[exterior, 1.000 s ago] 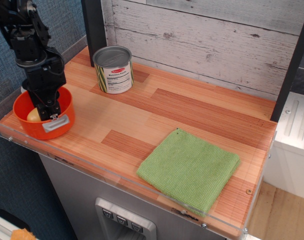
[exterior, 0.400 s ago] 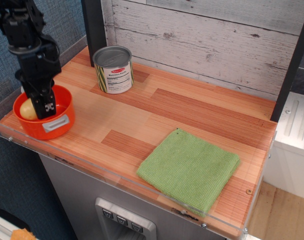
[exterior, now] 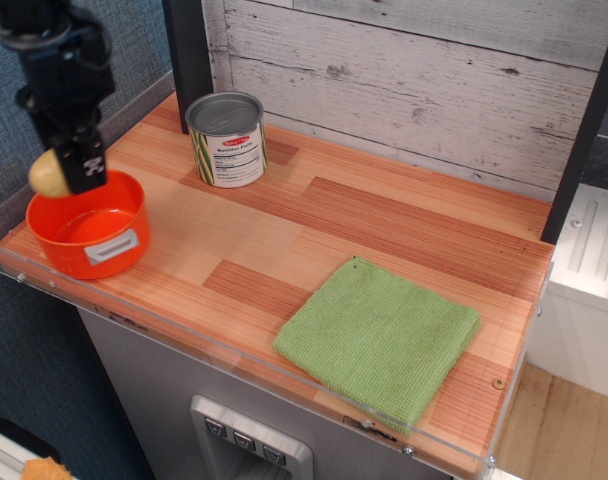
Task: Put the potato on top of the napkin.
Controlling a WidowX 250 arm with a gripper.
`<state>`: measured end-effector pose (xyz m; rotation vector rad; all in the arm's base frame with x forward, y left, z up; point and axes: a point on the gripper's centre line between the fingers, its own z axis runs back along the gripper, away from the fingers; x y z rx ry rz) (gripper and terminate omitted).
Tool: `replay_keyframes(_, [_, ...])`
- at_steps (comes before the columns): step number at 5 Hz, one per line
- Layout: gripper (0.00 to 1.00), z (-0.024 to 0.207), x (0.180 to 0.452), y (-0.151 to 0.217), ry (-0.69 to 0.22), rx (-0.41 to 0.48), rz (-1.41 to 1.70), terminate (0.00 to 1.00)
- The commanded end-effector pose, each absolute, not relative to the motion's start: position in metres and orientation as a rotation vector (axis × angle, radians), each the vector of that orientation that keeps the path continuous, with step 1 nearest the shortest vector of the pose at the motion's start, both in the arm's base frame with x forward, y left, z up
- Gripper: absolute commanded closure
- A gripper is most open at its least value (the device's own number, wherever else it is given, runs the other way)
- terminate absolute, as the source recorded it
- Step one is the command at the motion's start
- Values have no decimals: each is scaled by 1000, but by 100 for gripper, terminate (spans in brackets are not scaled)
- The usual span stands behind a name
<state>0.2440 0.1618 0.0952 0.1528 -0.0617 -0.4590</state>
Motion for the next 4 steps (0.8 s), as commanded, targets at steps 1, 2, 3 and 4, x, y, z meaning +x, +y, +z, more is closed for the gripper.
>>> replay_keyframes(1, [100, 131, 266, 108, -132, 206, -549, 0])
replay_keyframes(2, [100, 134, 275, 73, -178, 156, -635, 0])
replay_keyframes(3, [100, 129, 282, 37, -176, 167, -700, 0])
replay_keyframes(4, [100, 123, 272, 0, -189, 124, -793, 0])
